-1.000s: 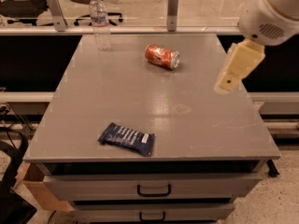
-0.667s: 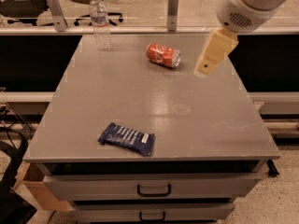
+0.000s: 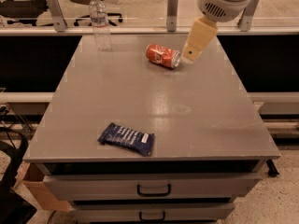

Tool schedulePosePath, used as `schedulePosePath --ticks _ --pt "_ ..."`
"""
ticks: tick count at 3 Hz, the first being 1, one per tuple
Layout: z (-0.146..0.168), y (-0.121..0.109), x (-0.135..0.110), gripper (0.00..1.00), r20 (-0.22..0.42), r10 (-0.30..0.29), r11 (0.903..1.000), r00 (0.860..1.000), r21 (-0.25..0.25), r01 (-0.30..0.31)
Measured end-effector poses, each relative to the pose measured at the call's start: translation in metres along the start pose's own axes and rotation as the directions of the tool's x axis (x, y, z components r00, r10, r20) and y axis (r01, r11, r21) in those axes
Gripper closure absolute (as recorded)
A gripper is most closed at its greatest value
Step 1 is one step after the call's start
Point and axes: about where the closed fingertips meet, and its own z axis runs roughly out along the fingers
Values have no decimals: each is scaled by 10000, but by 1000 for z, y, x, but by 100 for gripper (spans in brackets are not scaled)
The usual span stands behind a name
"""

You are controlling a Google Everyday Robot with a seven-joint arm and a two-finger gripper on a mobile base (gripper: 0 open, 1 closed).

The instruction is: Place coke can upright

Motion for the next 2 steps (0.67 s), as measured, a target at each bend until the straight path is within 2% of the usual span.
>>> schedulePosePath --ticks 1,2 --pt "0 0 0 0 0 -2 10000 10000 0 2" --pt "9 2 -10 0 -65 -310 9995 9995 -38 310"
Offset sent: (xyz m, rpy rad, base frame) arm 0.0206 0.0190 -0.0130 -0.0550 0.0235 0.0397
